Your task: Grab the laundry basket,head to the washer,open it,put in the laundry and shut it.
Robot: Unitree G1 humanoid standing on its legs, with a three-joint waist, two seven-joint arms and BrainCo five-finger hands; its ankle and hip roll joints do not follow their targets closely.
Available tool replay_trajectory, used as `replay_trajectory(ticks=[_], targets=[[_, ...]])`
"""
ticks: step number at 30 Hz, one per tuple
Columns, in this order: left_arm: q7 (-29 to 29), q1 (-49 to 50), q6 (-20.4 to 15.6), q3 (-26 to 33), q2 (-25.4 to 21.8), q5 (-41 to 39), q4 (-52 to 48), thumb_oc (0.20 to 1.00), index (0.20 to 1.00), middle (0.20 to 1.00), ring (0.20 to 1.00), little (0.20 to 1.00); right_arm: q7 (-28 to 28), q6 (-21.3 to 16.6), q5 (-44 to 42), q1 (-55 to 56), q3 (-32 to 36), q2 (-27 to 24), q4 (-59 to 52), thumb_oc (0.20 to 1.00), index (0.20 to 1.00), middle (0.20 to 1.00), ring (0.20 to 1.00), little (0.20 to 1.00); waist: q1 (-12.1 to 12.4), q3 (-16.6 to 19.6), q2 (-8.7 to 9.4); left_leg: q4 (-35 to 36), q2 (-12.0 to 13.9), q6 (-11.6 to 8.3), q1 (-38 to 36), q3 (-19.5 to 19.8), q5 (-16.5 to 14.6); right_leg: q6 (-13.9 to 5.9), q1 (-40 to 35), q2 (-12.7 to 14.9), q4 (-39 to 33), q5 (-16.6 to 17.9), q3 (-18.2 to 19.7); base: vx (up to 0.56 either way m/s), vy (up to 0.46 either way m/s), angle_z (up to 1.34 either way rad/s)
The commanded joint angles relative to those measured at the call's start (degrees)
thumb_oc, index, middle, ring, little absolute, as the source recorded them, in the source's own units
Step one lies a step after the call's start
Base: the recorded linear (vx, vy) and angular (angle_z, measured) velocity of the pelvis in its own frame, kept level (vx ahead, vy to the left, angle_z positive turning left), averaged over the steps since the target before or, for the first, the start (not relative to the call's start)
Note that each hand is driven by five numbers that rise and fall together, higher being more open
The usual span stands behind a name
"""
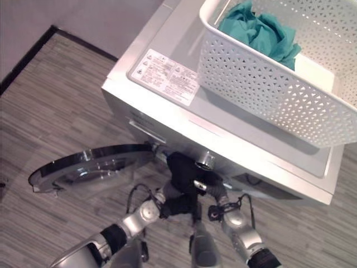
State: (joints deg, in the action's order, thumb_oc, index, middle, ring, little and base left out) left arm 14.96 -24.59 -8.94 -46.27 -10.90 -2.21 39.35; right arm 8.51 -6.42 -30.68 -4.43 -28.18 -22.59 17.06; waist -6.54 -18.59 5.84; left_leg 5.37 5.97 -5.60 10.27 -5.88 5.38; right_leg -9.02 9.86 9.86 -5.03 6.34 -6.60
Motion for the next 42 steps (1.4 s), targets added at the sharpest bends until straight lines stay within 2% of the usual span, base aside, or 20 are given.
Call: replay_trajectory(ticks=[1,3,4,5,6,7,9,11,13,14,15,17,20,24,28,30,32,33,35,42], targets=[[1.7,-2.1,-5.1,0.8,5.1,-1.0,4.0,0.200,0.200,0.200,0.200,0.200,-0.3,-1.3,4.7,2.8,2.0,-1.8,1.1,1.000,1.000,1.000,1.000,1.000,1.6,1.4,1.40,-0.4,4.0,-2.83,-2.7,-0.5,-4.1,-2.67,1.4,4.5,1.2,1.3,-3.9,0.00,0.000,0.00],[1.8,-1.6,-5.4,1.4,5.1,-1.1,5.1,0.200,0.200,0.200,0.200,0.200,0.8,-0.2,11.2,3.9,2.0,-2.2,3.7,1.000,1.000,1.000,1.000,1.000,1.3,1.4,1.68,-0.4,4.0,-2.81,-2.6,-0.6,-4.1,-2.79,1.5,4.5,1.2,1.4,-4.0,0.00,0.000,0.00],[1.8,-1.6,-5.4,1.4,5.1,-1.1,5.2,0.200,0.200,0.200,0.200,0.200,0.9,-0.2,11.3,3.9,1.9,-2.1,3.7,1.000,1.000,1.000,1.000,1.000,1.3,1.4,1.69,-0.4,4.0,-2.81,-2.6,-0.6,-4.1,-2.79,1.5,4.5,1.2,1.4,-4.0,0.00,0.000,0.00],[2.1,-1.1,-5.7,1.8,4.6,-0.4,5.6,0.200,0.200,0.200,0.200,0.200,2.4,0.7,19.0,4.4,1.9,-2.6,7.9,1.000,1.000,1.000,1.000,1.000,1.2,1.4,1.85,-0.4,3.9,-2.70,-2.5,-0.7,-4.2,-2.95,1.7,4.5,1.1,1.6,-3.8,0.00,0.000,0.00],[2.4,-0.8,-6.0,2.1,4.4,-0.4,5.9,0.200,0.200,0.200,0.200,0.200,3.2,1.4,22.2,4.4,1.8,-2.2,11.1,1.000,1.000,1.000,1.000,1.000,1.2,1.4,1.90,-0.4,3.9,-2.63,-2.5,-0.8,-4.3,-2.99,1.7,4.5,1.1,1.6,-3.8,0.00,0.000,0.00],[2.4,-0.8,-6.0,2.1,4.4,-0.4,5.9,0.200,0.200,0.200,0.200,0.200,3.3,1.3,22.3,4.3,1.8,-2.1,11.2,1.000,1.000,1.000,1.000,1.000,1.2,1.4,1.93,-0.4,3.9,-2.63,-2.5,-0.8,-4.3,-3.00,1.7,4.5,1.1,1.6,-3.8,0.00,0.000,0.00],[2.7,0.7,-6.5,2.7,3.7,-0.7,6.6,0.200,0.200,0.200,0.200,0.200,5.1,3.3,30.3,3.0,0.7,0.5,25.3,1.000,1.000,1.000,1.000,1.000,1.6,0.9,1.90,-0.4,3.8,-2.37,-2.4,-0.8,-4.4,-3.06,2.0,4.6,1.3,1.7,-3.8,0.00,0.000,0.00],[2.8,1.0,-6.7,2.6,3.6,-0.6,6.8,0.200,0.200,0.200,0.200,0.200,5.4,3.4,31.9,2.5,0.2,1.4,28.4,1.000,1.000,1.000,1.000,1.000,1.8,0.6,1.97,-0.4,3.7,-2.30,-2.5,-0.8,-4.5,-3.06,2.0,4.6,1.3,1.7,-3.8,0.00,0.000,0.00],[2.3,2.2,-7.0,2.3,3.1,-1.4,6.5,0.200,0.200,0.200,0.200,0.200,5.2,4.4,34.5,1.9,-0.5,3.9,39.7,1.000,1.000,1.000,1.000,1.000,2.7,-0.5,1.67,-1.0,3.3,-1.86,-2.1,-0.5,-4.4,-2.98,2.1,5.0,1.8,1.6,-3.4,-0.04,0.022,-0.01],[2.3,2.2,-7.0,2.3,3.0,-1.4,6.5,0.200,0.200,0.200,0.200,0.200,5.2,4.3,34.5,1.8,-0.5,4.0,39.9,1.000,1.000,1.000,1.000,1.000,2.8,-0.5,1.73,-1.0,3.3,-1.85,-2.2,-0.6,-4.4,-2.98,2.1,5.0,1.8,1.6,-3.4,-0.07,0.005,-0.01],[1.8,2.7,-7.3,1.9,2.7,-1.9,6.2,0.200,0.200,0.200,0.200,0.200,4.9,4.6,34.3,1.0,-0.4,4.8,44.3,1.000,1.000,1.000,1.000,1.000,3.4,-1.6,1.53,-3.7,2.7,-1.52,-0.7,0.0,-5.2,-2.84,2.3,5.5,2.2,1.7,-3.2,-0.05,-0.002,-0.01],[1.4,2.8,-7.3,1.8,2.3,-2.5,5.7,0.200,0.200,0.200,0.200,0.200,4.8,4.7,33.9,0.3,-0.2,4.9,44.0,1.000,1.000,1.000,1.000,1.000,3.5,-2.2,1.51,-5.8,2.6,-1.47,0.9,0.4,-5.9,-2.79,2.7,5.8,2.4,1.7,-3.0,-0.09,-0.013,0.02],[0.5,1.7,-7.5,1.2,1.5,-3.2,5.0,0.200,0.200,0.200,0.200,0.200,5.4,4.7,34.5,-3.4,-1.8,4.4,45.5,1.000,1.000,1.000,1.000,1.000,3.9,-3.8,1.19,-13.3,1.6,-1.43,7.4,1.6,-8.0,-2.17,5.3,7.0,4.2,1.5,-2.1,-0.16,-0.052,0.11],[0.3,0.6,-7.5,1.2,1.3,-4.0,4.8,0.200,0.200,0.200,0.200,0.200,6.2,4.9,35.5,-7.8,-3.3,4.5,46.6,1.000,1.000,1.000,1.000,1.000,4.0,-3.9,0.47,-17.1,1.4,-1.48,11.2,1.9,-9.6,-1.72,9.0,7.1,6.8,0.7,-1.2,-0.11,-0.002,0.16],[0.5,-2.9,-7.3,1.0,2.2,-5.8,5.1,0.200,0.200,0.200,0.200,0.200,6.3,6.1,36.5,-13.8,-6.0,6.0,49.6,1.000,1.000,1.000,1.000,1.000,3.9,-3.5,-0.50,-25.2,2.3,-1.02,17.7,2.3,-12.8,-0.86,17.5,6.9,14.9,-1.8,0.7,-0.13,0.034,-0.14],[0.5,-2.9,-7.3,1.0,2.2,-5.8,5.1,0.200,0.200,0.200,0.200,0.200,6.3,6.1,36.5,-13.8,-6.0,6.0,49.6,1.000,1.000,1.000,1.000,1.000,3.9,-3.4,-0.53,-25.4,2.3,-1.02,18.0,2.3,-12.9,-0.86,17.8,6.9,15.0,-1.8,0.7,-0.04,0.016,-0.03],[0.4,-4.6,-6.3,1.6,2.2,-7.2,5.4,0.200,0.200,0.200,0.200,0.200,5.5,6.6,36.6,-13.5,-7.2,6.1,44.4,1.000,1.000,1.000,1.000,1.000,2.9,-2.4,-0.32,-33.4,3.1,-0.56,23.6,3.5,-16.1,-0.29,24.9,6.5,24.1,-4.6,2.1,-0.11,0.031,0.05],[0.4,-4.6,-6.3,1.6,2.2,-7.2,5.4,0.200,0.200,0.200,0.200,0.200,5.5,6.6,36.6,-13.5,-7.2,6.1,44.4,1.000,1.000,1.000,1.000,1.000,2.9,-2.3,-0.32,-33.5,3.1,-0.56,23.6,3.5,-16.1,-0.29,25.0,6.5,24.1,-4.6,2.1,-0.09,0.022,0.03],[0.5,-5.9,-5.5,1.8,2.5,-7.6,6.9,0.200,0.200,0.200,0.200,0.200,4.5,7.2,36.6,-13.5,-8.7,6.6,41.2,1.000,1.000,1.000,1.000,1.000,2.7,-1.7,-0.51,-40.1,4.2,-0.37,27.0,5.0,-20.5,-0.22,29.1,6.1,31.2,-8.4,2.7,0.02,0.005,-0.01],[0.9,-10.1,-4.8,2.6,3.3,-9.1,11.5,0.200,0.200,0.200,0.200,0.200,3.4,7.5,35.8,-15.2,-11.5,8.3,44.0,1.000,1.000,1.000,1.000,1.000,2.4,-1.7,0.04,-49.4,4.1,1.38,32.6,6.3,-24.8,0.74,35.3,5.5,40.5,-11.7,4.7,-0.04,0.029,-0.05]])
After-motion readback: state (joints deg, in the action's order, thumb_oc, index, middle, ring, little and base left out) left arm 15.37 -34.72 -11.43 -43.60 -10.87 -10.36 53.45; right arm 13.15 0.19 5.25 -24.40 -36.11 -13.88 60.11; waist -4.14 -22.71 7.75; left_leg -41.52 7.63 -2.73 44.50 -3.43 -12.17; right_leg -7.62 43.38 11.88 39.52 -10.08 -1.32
